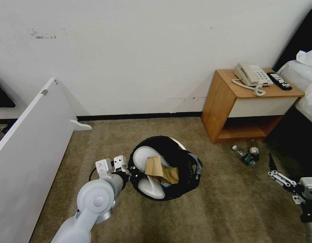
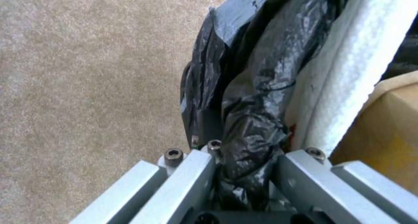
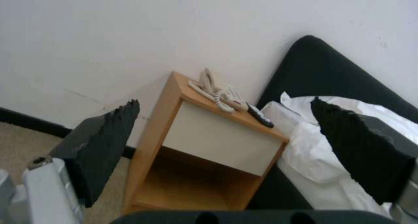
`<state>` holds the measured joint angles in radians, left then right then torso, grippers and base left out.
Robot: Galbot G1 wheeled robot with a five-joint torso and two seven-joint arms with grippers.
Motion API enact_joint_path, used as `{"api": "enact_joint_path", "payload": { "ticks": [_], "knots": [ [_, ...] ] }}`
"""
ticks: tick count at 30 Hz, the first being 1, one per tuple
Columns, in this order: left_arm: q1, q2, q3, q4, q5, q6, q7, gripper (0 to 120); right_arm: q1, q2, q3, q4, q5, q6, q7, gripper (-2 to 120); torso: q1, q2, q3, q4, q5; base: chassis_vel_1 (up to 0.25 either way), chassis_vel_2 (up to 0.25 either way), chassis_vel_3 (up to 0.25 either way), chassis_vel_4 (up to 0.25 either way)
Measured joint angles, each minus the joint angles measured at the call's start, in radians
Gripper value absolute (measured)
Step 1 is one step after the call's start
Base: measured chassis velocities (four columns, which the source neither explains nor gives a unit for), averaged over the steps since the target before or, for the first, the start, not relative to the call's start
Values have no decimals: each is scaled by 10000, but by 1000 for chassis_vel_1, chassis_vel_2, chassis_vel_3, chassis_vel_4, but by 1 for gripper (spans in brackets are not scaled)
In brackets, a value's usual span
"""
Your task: Pick up the trash bin, then pick up the garbage from the floor and place it into the trash bin.
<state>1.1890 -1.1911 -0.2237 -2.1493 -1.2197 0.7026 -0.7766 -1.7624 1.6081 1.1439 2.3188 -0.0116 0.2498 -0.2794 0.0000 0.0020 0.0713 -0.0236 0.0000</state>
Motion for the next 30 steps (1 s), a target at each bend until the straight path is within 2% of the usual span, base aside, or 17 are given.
{"api": "enact_joint_path", "payload": {
  "ticks": [30],
  "knots": [
    [-49, -85, 11, 126, 201, 68, 224, 0, 76, 0, 11, -84, 130, 24, 28, 100, 0, -3, -1, 0, 0, -5, -5, -4, -5]
  ]
}}
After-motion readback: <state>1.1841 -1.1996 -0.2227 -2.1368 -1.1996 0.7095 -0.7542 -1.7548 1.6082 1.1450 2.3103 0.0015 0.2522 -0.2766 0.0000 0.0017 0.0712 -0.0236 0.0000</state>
